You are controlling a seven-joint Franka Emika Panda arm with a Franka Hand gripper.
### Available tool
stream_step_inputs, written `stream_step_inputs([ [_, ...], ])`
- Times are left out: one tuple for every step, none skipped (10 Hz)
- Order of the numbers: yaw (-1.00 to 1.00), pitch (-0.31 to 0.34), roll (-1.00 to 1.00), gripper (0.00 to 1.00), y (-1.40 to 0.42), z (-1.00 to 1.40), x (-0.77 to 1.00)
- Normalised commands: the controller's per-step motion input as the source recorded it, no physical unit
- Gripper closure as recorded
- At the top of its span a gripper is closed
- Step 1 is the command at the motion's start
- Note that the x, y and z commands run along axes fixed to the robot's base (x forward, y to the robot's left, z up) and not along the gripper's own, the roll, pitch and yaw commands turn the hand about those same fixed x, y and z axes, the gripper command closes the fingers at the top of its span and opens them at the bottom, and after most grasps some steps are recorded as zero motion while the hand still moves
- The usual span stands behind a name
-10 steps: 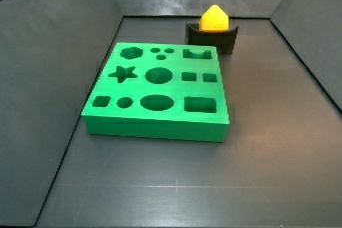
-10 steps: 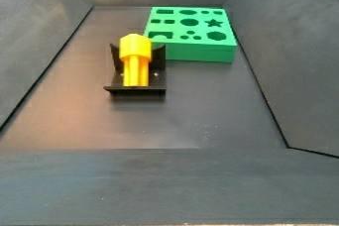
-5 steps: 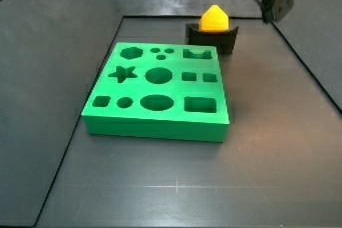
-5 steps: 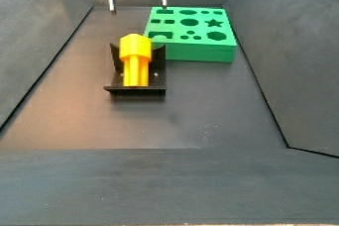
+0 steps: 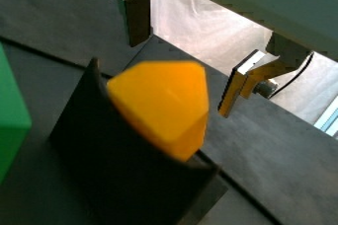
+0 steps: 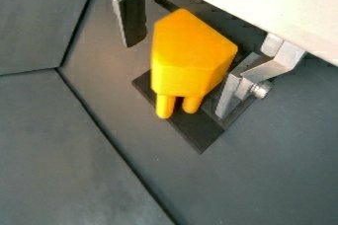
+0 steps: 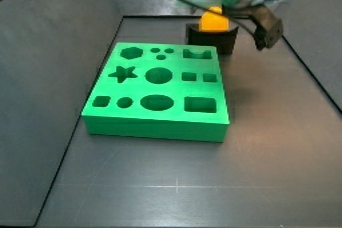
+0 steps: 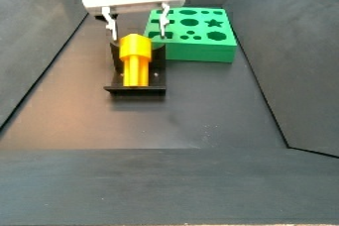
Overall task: Pick up the 3 prong object. Move up. Place the 3 prong object on the fixture. Regrasp the 3 prong object. Move to above the board. Insert the 3 prong object.
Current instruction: Regrasp the 3 prong object, then move to above the board.
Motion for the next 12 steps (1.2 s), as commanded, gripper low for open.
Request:
stream_step_inputs([
  [0.01,-0.064,0.07,0.00,0.00,-0.78,0.11],
  [0.00,-0.057,0.07,0.00,0.00,-0.68,0.10],
  [-0.01,-0.035,0.06,0.00,0.00,-0.49,0.08],
  [-0.01,-0.025,0.06,0.00,0.00,-0.40,0.08],
  [0.00,0.008,0.06,0.00,-0.01,-0.21,0.05],
  [-0.01,0.008,0.06,0.00,-0.02,-0.18,0.02],
  [0.00,0.006,0.06,0.00,-0.02,-0.18,0.02],
  [0.00,0.006,0.06,0.00,-0.02,-0.18,0.02],
  [0.01,0.006,0.06,0.00,-0.02,-0.18,0.02],
  [0.00,0.000,0.00,1.00,0.00,0.00,0.00],
  [0.17,-0.133,-0.14,1.00,-0.03,1.00,-0.10],
  [0.16,-0.134,-0.15,1.00,-0.03,1.00,-0.11],
])
